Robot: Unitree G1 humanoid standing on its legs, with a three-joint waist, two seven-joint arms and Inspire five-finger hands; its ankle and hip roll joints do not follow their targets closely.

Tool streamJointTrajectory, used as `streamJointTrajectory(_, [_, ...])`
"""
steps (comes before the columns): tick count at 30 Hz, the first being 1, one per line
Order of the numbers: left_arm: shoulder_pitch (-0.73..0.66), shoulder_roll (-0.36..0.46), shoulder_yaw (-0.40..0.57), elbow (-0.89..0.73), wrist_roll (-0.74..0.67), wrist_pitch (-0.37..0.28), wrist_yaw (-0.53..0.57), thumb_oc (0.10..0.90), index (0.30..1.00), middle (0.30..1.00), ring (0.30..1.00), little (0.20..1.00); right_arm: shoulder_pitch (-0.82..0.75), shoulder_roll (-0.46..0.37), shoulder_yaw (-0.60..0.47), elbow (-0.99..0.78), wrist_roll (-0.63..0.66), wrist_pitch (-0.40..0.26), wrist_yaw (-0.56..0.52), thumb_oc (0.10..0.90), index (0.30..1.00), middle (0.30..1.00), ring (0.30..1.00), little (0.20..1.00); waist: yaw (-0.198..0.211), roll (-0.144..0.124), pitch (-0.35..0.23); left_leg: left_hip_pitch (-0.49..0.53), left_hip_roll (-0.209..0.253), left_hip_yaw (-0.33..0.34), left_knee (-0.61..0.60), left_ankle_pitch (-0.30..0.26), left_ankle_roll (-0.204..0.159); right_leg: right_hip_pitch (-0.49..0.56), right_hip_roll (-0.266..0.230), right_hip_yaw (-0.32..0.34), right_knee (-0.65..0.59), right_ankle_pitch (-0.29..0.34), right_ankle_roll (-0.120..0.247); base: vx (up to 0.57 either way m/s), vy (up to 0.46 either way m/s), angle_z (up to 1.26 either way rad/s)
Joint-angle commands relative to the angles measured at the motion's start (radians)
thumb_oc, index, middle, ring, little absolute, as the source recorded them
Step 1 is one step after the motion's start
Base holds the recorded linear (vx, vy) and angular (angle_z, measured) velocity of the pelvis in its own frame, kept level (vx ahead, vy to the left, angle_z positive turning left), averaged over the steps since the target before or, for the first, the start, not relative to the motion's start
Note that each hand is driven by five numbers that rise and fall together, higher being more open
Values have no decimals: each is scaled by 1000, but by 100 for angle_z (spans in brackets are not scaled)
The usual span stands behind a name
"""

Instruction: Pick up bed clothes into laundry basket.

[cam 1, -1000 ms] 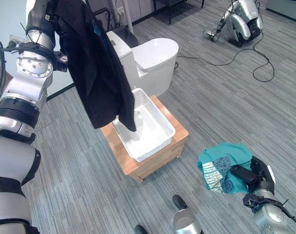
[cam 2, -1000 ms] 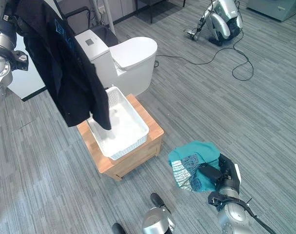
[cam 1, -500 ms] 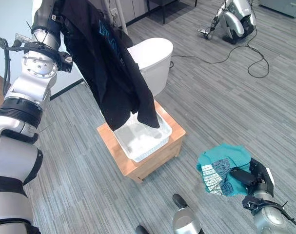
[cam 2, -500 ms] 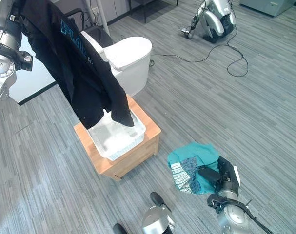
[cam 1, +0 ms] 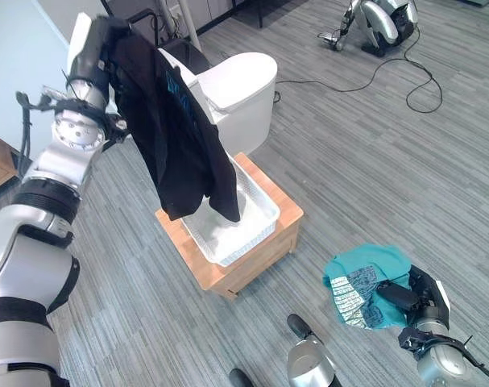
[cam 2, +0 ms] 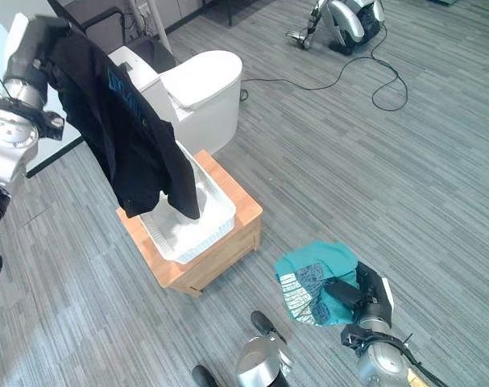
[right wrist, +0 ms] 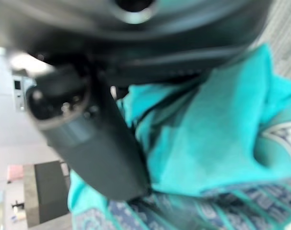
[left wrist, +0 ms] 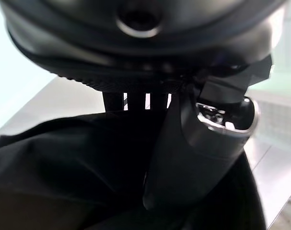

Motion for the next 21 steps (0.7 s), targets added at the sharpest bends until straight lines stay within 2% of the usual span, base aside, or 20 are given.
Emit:
streamJointTrajectory(1, [-131, 58, 126, 56, 4, -62, 44, 400, 300, 300, 300, 300, -55, -78, -73, -95, -7, -97, 4, 400, 300, 300, 300, 300, 10, 0, -37, 4, -8, 8, 4, 19, -27, 12, 57, -45, 65, -109, -3, 0, 0, 0])
streamJointTrajectory(13, [10, 6, 147, 13, 106, -53, 33, 400, 300, 300, 300, 300, -64, -84, -48, -104, -26, -92, 6, 400, 300, 300, 300, 300, -14, 7, -6, -20, -3, 23, 4, 23, -32, -24, 65, -33, 67, -105, -8, 9, -5, -6])
streamJointTrajectory(21, [231, -119, 144, -96, 180, -32, -68, 400, 300, 300, 300, 300, -79, -87, -49, -116, -63, -79, 5, 400, 300, 300, 300, 300, -9, 6, 17, -18, -2, 17, 4, 21, -30, -17, 67, -39, 64, -110, -17, 0, 0, 0])
